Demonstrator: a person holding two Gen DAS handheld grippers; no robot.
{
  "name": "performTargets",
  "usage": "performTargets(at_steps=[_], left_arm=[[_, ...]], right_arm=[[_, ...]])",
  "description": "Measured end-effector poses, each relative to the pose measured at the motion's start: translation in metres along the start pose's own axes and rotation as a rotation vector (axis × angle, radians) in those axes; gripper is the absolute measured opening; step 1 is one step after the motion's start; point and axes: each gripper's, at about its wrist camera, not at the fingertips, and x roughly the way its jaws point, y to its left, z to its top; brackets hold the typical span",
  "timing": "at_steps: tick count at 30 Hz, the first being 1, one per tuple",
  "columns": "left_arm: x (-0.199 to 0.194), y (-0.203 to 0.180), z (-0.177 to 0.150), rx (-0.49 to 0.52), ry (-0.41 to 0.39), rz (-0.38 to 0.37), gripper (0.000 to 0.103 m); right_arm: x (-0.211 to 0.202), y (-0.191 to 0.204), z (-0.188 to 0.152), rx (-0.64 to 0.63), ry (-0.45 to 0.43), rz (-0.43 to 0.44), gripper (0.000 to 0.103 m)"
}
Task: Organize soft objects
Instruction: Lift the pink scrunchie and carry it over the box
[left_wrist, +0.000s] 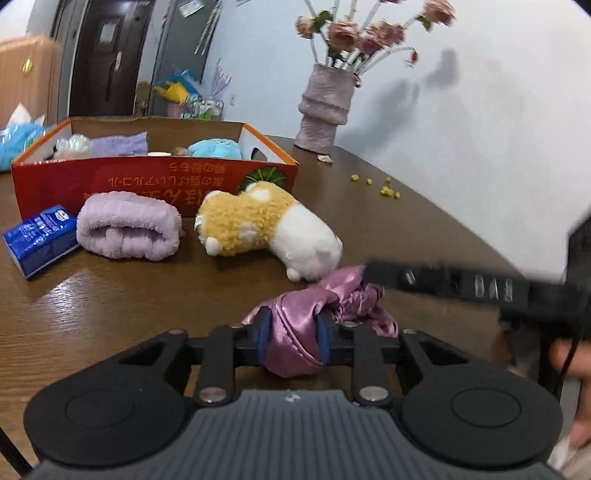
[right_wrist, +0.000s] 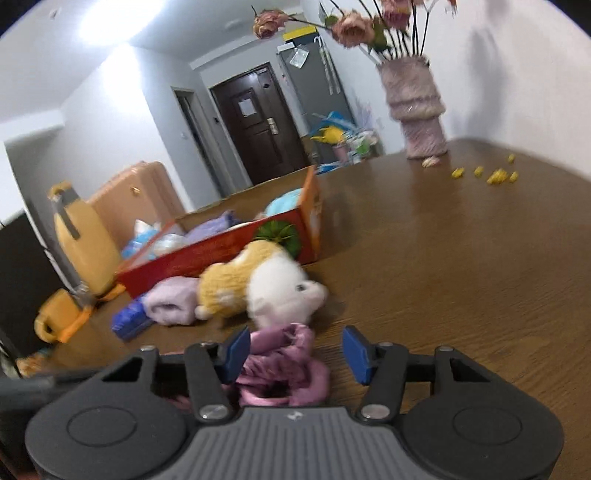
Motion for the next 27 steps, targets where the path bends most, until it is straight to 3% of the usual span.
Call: performTargets(at_steps=[5, 7, 9, 10, 11, 13, 16, 18, 20, 27], left_arm=[[-0.01, -0.008, -0.019, 0.064, 0.002, 0.005, 0.024], [-0.014, -0.002, -0.017, 0.032, -0.001, -0.016, 0.026], [-0.02, 0.003, -0.015, 0.019, 0.004, -0.065, 0.044], [-0.024, 0.003, -0.014, 0.02, 0.002, -0.097, 0.066], [-0.029, 0.004, -0.012, 0.016, -0.014, -0.12, 0.07], [-0.035, 0.008, -0.006, -0.024, -0.029, -0.131, 0.069], [-0.024, 0.02, 0.0, -0.119, 0.014, -0.119, 0.069], [-0.012, 0.022, -0.003, -0.129, 0.046, -0.081, 0.061], [-0.009, 0.025, -0.008, -0.155, 0.049, -0.118, 0.041], [-0.012, 0.018, -0.016, -0.101, 0.049, -0.113, 0.032]], right_arm=[[0.008, 0.001, -0.003, 0.003, 0.023, -0.019, 0.054], [0.011, 0.0, -0.006, 0.01, 0.042, -0.002, 0.04], [0.009, 0.003, -0.012, -0.003, 0.033, 0.004, 0.035], [0.007, 0.006, -0.016, -0.026, 0.022, -0.003, 0.035], [0.005, 0.009, -0.019, -0.049, 0.012, -0.012, 0.035], [-0.001, 0.013, -0.026, -0.081, -0.011, -0.027, 0.035], [-0.007, 0.013, -0.033, -0.079, -0.024, -0.027, 0.036], [-0.011, 0.012, -0.033, -0.063, -0.025, -0.025, 0.036], [-0.017, 0.012, -0.033, -0.059, -0.03, -0.021, 0.037], [-0.021, 0.005, -0.041, 0.013, 0.022, 0.003, 0.036]])
